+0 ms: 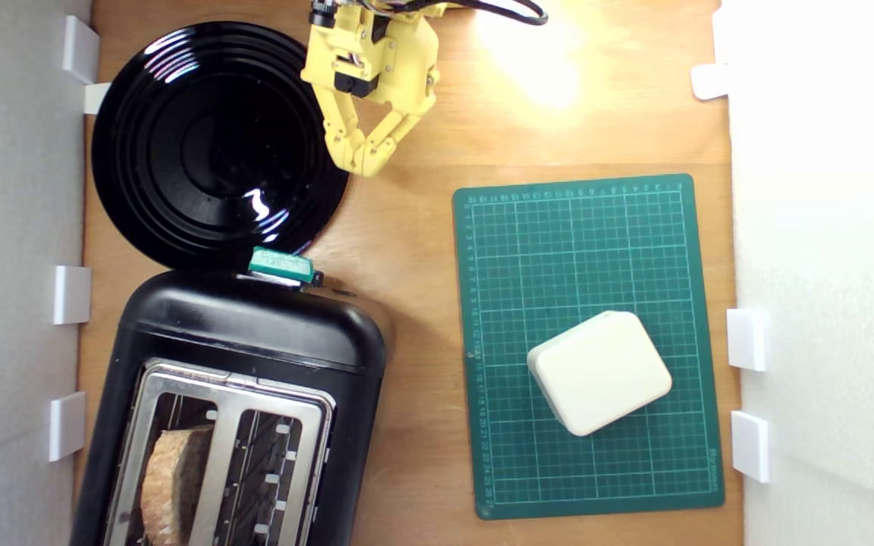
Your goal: Start toaster
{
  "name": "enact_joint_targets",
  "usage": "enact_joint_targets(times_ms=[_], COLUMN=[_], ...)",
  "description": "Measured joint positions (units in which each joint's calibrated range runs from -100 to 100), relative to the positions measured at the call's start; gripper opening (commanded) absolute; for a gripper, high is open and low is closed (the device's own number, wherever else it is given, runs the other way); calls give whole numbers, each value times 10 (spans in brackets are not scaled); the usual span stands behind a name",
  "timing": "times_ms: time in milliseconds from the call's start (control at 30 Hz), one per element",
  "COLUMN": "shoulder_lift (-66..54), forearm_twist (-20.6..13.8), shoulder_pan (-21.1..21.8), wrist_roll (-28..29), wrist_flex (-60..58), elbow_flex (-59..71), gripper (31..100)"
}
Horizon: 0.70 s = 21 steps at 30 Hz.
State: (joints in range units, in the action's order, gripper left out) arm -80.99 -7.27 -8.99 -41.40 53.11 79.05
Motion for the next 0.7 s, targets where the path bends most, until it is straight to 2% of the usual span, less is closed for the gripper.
enact_joint_targets(times_ms=[200, 333, 700], shoulder_lift=[86, 127, 258], forearm_twist=[0, 0, 1], shoulder_pan=[-39, -59, -103], wrist_roll=[-63, -86, -97], wrist_flex=[0, 0, 0], elbow_flex=[-97, -163, -335], gripper=[313, 313, 313])
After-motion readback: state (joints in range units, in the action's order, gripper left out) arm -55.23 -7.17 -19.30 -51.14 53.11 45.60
